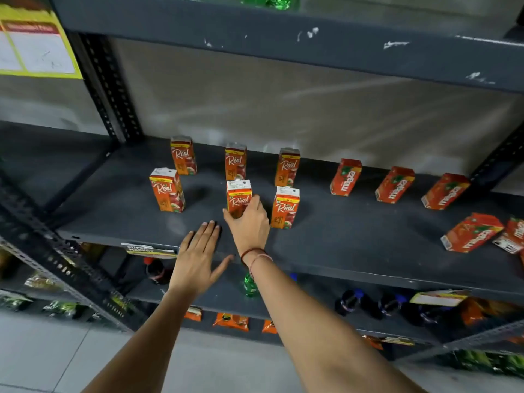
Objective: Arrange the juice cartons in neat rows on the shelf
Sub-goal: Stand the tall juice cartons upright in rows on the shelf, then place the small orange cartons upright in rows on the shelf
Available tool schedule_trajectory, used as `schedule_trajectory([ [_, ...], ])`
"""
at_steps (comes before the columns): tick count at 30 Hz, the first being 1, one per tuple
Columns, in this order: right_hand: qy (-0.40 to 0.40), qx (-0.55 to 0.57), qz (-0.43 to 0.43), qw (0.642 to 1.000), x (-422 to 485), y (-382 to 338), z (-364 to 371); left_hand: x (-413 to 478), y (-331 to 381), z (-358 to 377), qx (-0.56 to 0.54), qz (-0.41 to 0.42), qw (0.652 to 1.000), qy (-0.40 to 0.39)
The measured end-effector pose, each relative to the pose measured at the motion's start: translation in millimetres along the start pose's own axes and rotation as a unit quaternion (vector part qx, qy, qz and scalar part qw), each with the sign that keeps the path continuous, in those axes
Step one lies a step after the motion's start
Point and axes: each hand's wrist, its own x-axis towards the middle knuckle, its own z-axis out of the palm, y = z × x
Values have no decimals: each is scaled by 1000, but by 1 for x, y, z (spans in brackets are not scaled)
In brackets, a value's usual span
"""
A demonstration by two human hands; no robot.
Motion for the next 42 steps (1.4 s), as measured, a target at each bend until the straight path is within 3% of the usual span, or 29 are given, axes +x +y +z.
schedule_trajectory([
  [10,-82,-17,27,996,5,3,-2,0,0,3,5,6,1000,-1],
  [14,-87,19,-13,996,-19,26,-24,-2,3,3,2,-2,1000,6],
  [16,-64,29,-48,996,-36,47,-44,-5,10,3,-10,-3,1000,18],
  [20,56,23,-66,996,-43,108,-103,-3,59,8,-55,39,997,47],
  [26,213,-48,42,975,6,222,-231,33,206,28,-105,175,979,23],
  [30,247,-103,150,952,48,285,-308,59,281,42,-89,201,976,-4],
  [33,240,-208,231,920,73,321,-354,74,319,52,-56,201,977,-43],
  [37,171,-290,366,867,85,363,-393,79,337,66,-23,192,980,-53],
  [42,149,-221,388,882,88,380,-407,78,337,66,-5,192,981,-31],
])
